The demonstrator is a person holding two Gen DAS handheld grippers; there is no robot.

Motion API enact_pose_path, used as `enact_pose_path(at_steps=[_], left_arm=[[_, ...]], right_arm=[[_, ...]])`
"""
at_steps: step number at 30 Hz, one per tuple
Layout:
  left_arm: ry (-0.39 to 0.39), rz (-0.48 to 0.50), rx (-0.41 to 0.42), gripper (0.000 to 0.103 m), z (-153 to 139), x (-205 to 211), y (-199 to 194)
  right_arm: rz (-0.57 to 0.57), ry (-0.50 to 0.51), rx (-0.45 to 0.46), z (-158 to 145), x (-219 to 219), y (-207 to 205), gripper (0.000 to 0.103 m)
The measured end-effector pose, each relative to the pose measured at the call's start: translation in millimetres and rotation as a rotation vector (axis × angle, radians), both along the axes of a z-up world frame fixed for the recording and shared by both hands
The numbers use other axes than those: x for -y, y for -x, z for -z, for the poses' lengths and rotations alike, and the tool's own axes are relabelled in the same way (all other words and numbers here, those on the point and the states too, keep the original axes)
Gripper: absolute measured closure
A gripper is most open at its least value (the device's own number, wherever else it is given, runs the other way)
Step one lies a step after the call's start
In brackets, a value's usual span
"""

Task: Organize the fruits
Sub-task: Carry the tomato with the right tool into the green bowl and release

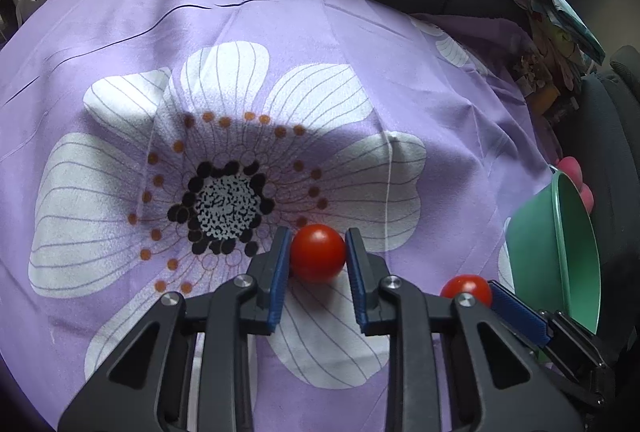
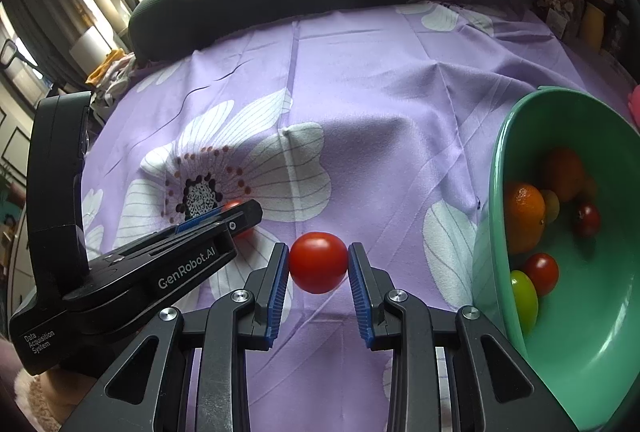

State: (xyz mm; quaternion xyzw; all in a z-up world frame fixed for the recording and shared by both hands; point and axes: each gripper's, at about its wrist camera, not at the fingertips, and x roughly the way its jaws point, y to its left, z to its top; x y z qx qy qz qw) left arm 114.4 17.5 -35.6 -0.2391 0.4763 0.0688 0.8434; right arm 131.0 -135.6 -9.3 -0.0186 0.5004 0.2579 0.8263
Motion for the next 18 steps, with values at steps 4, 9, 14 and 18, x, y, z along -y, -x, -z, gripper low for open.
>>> enact_pose_path(at_steps=[4, 9, 14, 18], left_arm=[[-0.007, -0.008, 0.039, 0.076, -13.7, 2.1, 9.1], [-0.034, -0.014, 0.141, 0.076, -45.2, 6.4, 28.9], [-0.069, -0.007, 0.239, 0.076, -73.5, 18.7, 48.9], [-0.109, 0.038, 0.311, 0.076, -95.3, 37.4, 58.7]], right_arm=[[0.007, -0.011, 0.012, -4.4, 3.6, 1.8, 0.071], [0.017, -0.047, 0.037, -15.4, 11.8, 4.4, 0.071], [0.036, -0.092, 0.071, -31.3, 22.8, 7.0, 0.071], [0.069, -0.125, 0.114, -46.6, 37.4, 10.1, 0.071]])
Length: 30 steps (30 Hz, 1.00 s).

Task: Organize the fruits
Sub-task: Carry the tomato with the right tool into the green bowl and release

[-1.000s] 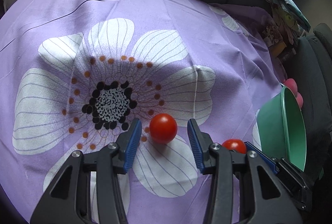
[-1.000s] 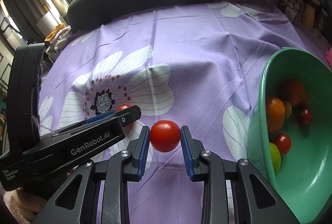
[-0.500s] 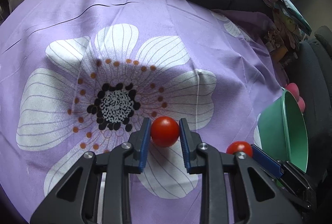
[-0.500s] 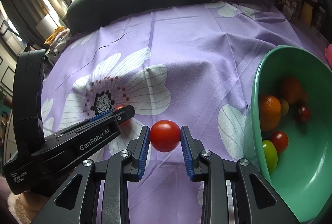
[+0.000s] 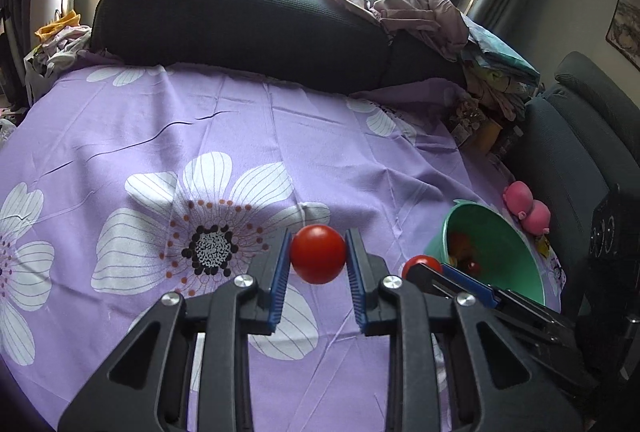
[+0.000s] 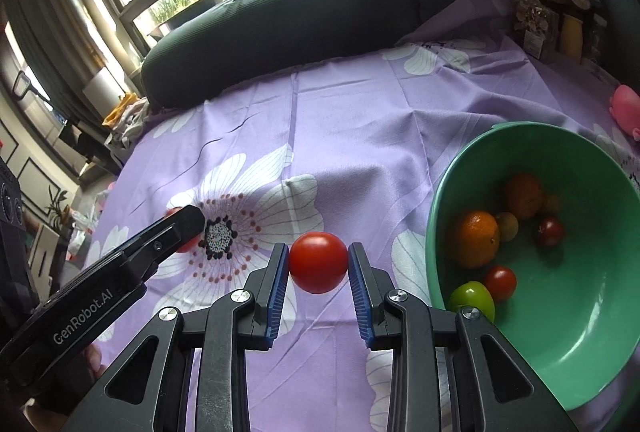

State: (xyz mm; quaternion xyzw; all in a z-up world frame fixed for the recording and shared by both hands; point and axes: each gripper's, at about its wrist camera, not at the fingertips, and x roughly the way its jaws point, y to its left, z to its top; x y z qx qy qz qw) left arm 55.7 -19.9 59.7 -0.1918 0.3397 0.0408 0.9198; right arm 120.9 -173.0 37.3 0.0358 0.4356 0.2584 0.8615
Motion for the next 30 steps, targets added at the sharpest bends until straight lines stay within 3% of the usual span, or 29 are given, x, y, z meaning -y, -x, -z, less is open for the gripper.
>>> enact_pose_path(at_steps=[6, 14, 22, 30], left_arm=[[-0.061, 0.083, 0.085, 0.076, -21.5, 32.6, 11.6], [-0.052, 0.235, 0.083, 0.076, -22.8, 87.6, -10.6], [-0.041, 0.325, -0.010, 0.076, -0.8, 138.3, -41.7], [0.002, 0.384, -0.132, 0.076, 28.3, 161.9, -62.6]], right_arm=[[0.087, -0.013, 0.057, -14.6, 28.4, -2.3, 0.071], [0.239, -0.084, 0.090, -28.1, 90.7, -10.7, 0.071], [0.354, -0.085, 0.021, -14.1, 139.4, -27.8, 0.071], [0.388, -0.027, -0.035, 0.0, 148.5, -36.2, 0.071]])
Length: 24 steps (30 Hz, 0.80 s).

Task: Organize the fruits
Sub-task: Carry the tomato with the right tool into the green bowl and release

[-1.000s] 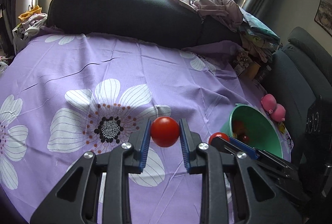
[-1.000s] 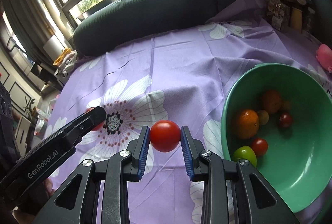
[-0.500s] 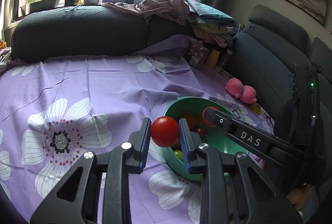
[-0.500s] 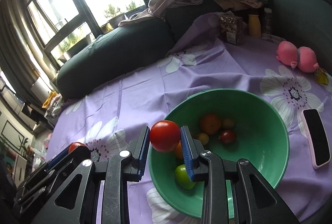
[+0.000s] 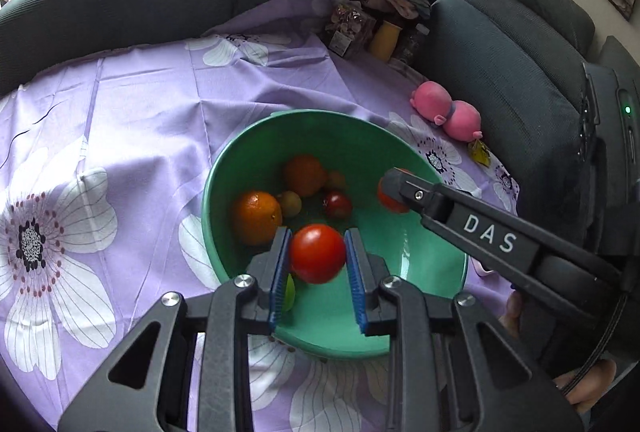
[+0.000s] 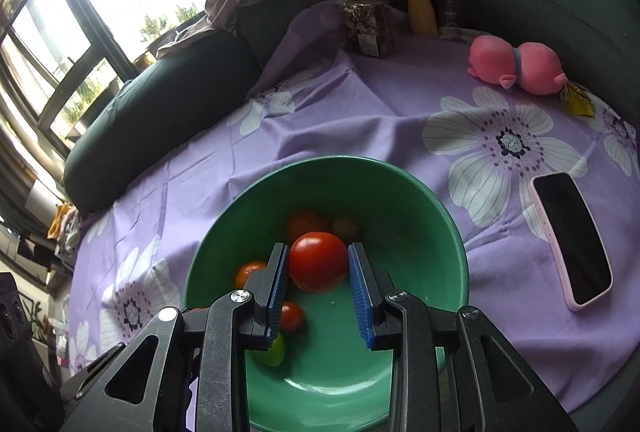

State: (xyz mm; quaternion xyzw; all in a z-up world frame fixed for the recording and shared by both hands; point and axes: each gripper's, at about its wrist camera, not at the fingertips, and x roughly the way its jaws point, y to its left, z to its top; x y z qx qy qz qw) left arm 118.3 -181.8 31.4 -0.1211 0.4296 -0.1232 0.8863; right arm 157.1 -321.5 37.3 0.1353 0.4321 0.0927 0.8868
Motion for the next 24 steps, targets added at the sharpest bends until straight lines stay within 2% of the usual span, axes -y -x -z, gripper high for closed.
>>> enact_pose_path(at_steps=[12, 24], left_arm=[[0.017, 0.008, -0.068, 0.076, 16.2, 5.7, -7.5], [0.029, -0.006, -0.070, 0.076, 18.4, 1.8, -7.6]], right_arm=[[0.024, 0.081, -0.050, 12.3, 0.2, -7.9, 0.071], [0.034, 0.112, -0.072, 15.4, -2.4, -10.9, 0.071]])
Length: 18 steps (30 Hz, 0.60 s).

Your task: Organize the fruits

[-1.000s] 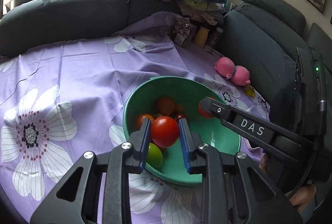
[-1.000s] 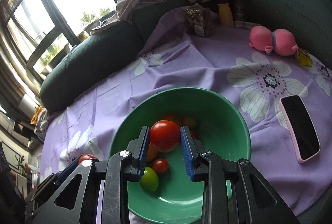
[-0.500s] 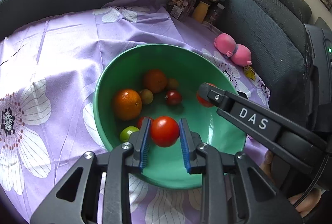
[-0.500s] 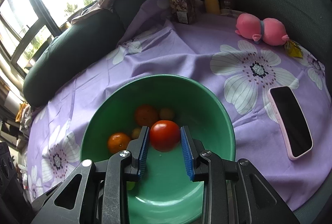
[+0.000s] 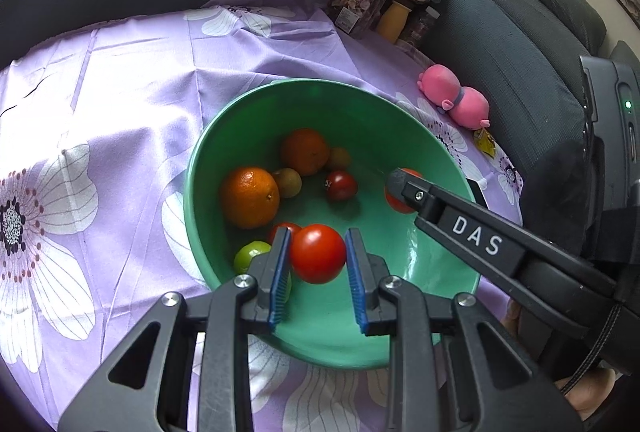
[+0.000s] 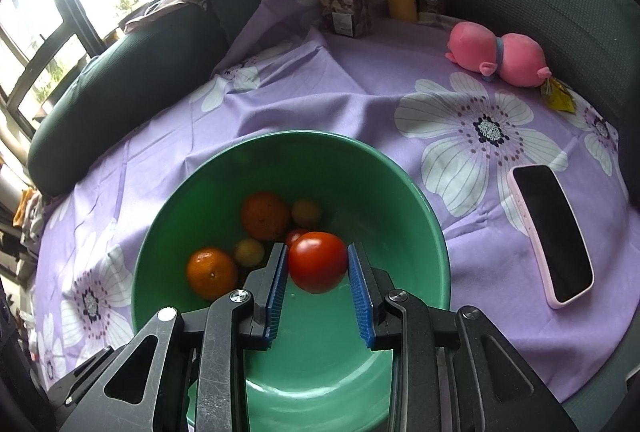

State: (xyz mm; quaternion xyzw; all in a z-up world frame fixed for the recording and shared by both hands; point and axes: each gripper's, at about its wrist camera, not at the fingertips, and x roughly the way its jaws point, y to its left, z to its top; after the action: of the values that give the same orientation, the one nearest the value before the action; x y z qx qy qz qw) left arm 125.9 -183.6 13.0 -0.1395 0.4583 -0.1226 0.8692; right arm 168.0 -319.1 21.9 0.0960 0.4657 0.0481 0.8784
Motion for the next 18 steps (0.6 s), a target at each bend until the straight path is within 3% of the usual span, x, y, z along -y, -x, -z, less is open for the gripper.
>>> enact_pose_path(at_steps=[7, 10, 13, 15, 18], left_arm=[[0.028, -0.005, -0.009, 0.075, 0.1, -1.5, -1.1], [0.056, 0.004, -0.007, 0.062, -3.6, -2.8, 0.7], [0.031, -0.004, 0.029, 0.052, -14.6, -3.1, 7.8], [0.005, -0.018, 0.055, 0.038, -23.8, -4.5, 12.6], [-0.052, -0.048, 0.108, 0.028, -37.9, -6.9, 21.1]], right_arm=[[0.005, -0.004, -0.003, 0.4, 1.7, -0.7, 0.071], [0.002, -0.018, 0.016, -2.7, 3.0, 1.6, 0.071], [0.002, -0.031, 0.041, -7.3, 4.3, 4.1, 0.070], [0.002, -0.036, 0.064, -11.2, 4.7, 6.5, 0.062], [0.002, -0.062, 0.105, -19.6, 7.5, 10.9, 0.053]])
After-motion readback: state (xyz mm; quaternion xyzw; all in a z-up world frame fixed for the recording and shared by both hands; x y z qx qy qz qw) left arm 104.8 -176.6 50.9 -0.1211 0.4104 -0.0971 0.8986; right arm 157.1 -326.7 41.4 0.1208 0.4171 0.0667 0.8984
